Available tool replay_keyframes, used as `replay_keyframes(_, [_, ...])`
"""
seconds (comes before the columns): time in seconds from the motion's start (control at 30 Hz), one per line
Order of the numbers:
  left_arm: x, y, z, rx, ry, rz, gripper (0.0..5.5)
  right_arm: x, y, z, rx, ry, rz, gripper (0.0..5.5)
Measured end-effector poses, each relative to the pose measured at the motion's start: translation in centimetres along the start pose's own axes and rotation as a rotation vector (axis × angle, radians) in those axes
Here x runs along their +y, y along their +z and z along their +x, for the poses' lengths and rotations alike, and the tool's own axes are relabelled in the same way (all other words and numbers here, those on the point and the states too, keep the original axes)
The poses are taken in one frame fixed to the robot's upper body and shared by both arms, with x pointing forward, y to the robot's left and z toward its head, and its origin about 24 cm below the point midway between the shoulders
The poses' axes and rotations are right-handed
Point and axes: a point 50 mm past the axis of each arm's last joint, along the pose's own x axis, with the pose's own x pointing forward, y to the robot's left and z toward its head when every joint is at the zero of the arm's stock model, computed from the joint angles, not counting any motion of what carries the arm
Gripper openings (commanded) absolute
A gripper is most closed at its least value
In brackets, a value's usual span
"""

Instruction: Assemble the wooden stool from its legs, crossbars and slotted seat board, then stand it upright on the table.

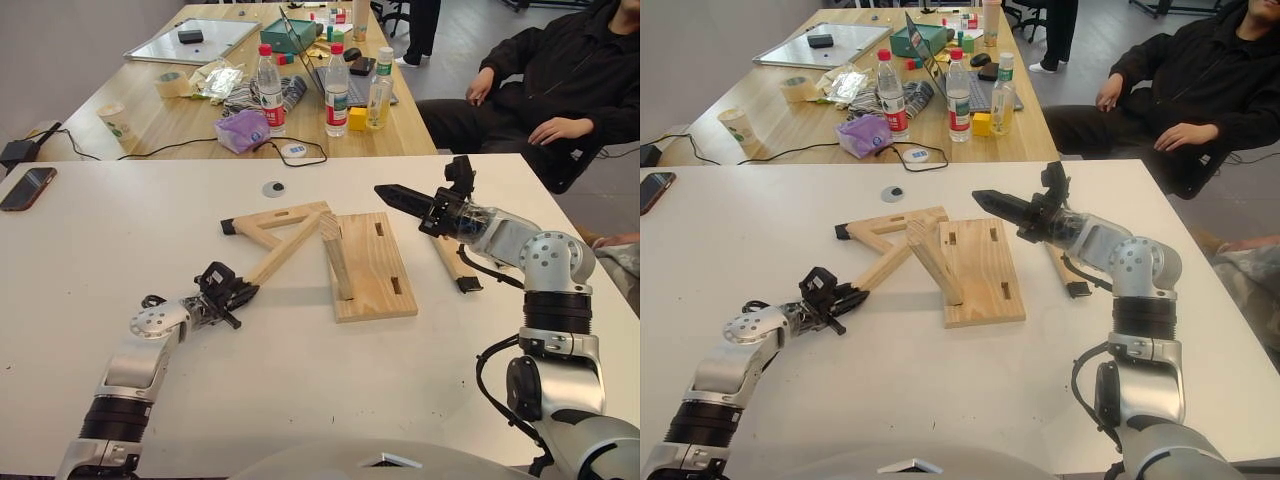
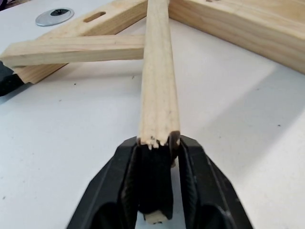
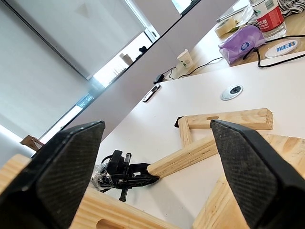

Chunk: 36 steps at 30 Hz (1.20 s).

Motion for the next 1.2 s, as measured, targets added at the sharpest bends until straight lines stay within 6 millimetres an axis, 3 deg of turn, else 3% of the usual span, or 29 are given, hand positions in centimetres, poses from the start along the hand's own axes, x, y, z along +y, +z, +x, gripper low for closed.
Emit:
replay_keyframes(0.17, [1.0,1.3,-0.2,-0.087,0.093,0.051,0.99,-0.1,0.2,-0.1,-0.017,-0.022,0.026,4.09])
replay_keyframes(0.23, [1.6,4.0,-0.3,-0.191,0.178,0.146,0.99,0.5,0.8,0.5,-0.056,0.02,0.109,4.29])
replay_keyframes(0.3, [1.6,8.7,-0.2,-0.371,0.24,0.283,0.99,1.9,2.7,1.6,-0.094,0.098,0.185,4.54])
replay_keyframes(0.37, [0.9,11.8,-0.3,-0.487,0.273,0.381,0.99,2.8,4.4,2.2,-0.149,0.15,0.273,4.95])
replay_keyframes(0.5, [-0.7,14.7,-0.3,-0.612,0.273,0.466,0.99,3.9,6.9,2.8,-0.242,0.226,0.427,5.4])
replay_keyframes(0.6, [-1.7,15.9,-0.4,-0.672,0.255,0.494,0.99,4.5,8.0,2.7,-0.269,0.25,0.464,5.4])
replay_keyframes(0.73, [-2.7,17.1,-0.4,-0.724,0.228,0.522,0.99,4.6,7.8,3.0,-0.243,0.237,0.472,5.4])
replay_keyframes(0.97, [-4.5,18.6,-0.7,-0.787,0.137,0.505,0.99,7.1,7.3,4.0,-0.234,0.282,0.148,5.4])
replay_keyframes(1.2, [-5.0,18.7,-0.5,-0.785,0.102,0.498,0.99,7.0,7.5,4.2,-0.269,0.301,0.099,5.4])
